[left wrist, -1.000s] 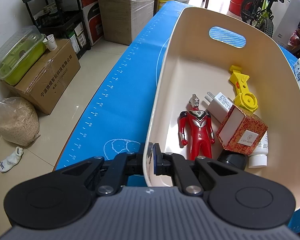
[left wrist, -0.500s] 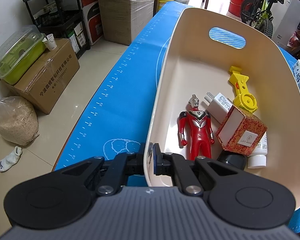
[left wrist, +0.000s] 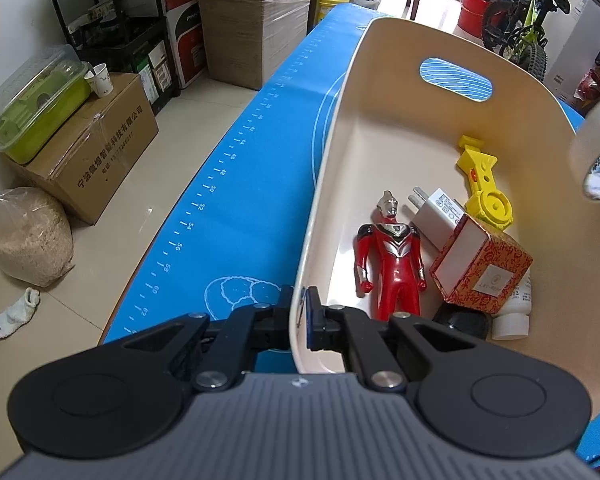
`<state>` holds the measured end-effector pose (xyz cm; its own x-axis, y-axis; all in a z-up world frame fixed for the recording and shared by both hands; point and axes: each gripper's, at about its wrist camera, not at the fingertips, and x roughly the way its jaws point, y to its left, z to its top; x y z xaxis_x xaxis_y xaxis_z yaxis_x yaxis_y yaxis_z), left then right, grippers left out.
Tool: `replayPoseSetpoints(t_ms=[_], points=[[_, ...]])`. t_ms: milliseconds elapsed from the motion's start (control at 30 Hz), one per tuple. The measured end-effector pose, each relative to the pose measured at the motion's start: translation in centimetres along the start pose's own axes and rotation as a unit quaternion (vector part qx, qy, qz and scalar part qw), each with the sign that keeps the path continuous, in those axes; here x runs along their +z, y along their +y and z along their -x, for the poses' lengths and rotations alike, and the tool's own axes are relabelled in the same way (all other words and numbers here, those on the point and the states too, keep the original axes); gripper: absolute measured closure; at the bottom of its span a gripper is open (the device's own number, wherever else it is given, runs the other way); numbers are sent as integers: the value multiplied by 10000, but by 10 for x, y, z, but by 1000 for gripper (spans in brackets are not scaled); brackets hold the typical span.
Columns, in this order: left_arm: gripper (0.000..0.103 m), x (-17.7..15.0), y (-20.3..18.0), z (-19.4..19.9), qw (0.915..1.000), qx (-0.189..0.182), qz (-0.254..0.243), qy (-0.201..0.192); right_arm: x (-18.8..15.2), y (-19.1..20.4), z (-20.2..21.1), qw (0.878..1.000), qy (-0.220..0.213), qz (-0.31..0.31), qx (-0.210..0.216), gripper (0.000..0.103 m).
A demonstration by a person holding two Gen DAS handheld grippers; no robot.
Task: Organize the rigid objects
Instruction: 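Carry the tape roll with the right gripper and release it into the basket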
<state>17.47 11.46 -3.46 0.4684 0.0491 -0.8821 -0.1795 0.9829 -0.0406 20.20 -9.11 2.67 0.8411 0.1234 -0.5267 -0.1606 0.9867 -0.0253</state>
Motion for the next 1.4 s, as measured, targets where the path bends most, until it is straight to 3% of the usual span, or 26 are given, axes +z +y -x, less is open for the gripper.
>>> replayPoseSetpoints(t_ms=[300,500,533,567,600,733,833,900,1100,1267,1400], points=[[95,-1,-1,1,10000,24,-51,-36,-14,63,-9,9930,761,786,454,86],[95,0,-1,1,10000,48,-21,-39,-28,80,-15,9835,1322,1058,632,83],[95,0,-1,1,10000,44,-9,-37,-30,80,-15,9823,1397,1073,637,79],[95,0,-1,1,10000,38,0,-34,-31,77,-15,9813,1460,1072,656,65],[95,0,0,1,10000,31,0,-30,-32,75,-15,9808,1499,1050,680,59],[93,1,-2,6,9999,67,-76,-91,-32,69,-3,9810,1504,979,738,45],[80,1,-7,17,9993,161,-190,-286,-25,61,6,9822,1474,825,818,31],[51,1,-9,23,9990,186,-230,-347,-20,57,12,9805,1563,734,943,22],[45,-4,-14,48,9979,231,-327,-513,-10,43,40,9837,1453,620,862,10],[33,-11,-29,78,9956,150,-561,-729,1,26,75,9883,1301,318,734,7],[31,-22,-43,106,9926,142,-766,-935,9,14,105,9915,1157,155,572,5]])
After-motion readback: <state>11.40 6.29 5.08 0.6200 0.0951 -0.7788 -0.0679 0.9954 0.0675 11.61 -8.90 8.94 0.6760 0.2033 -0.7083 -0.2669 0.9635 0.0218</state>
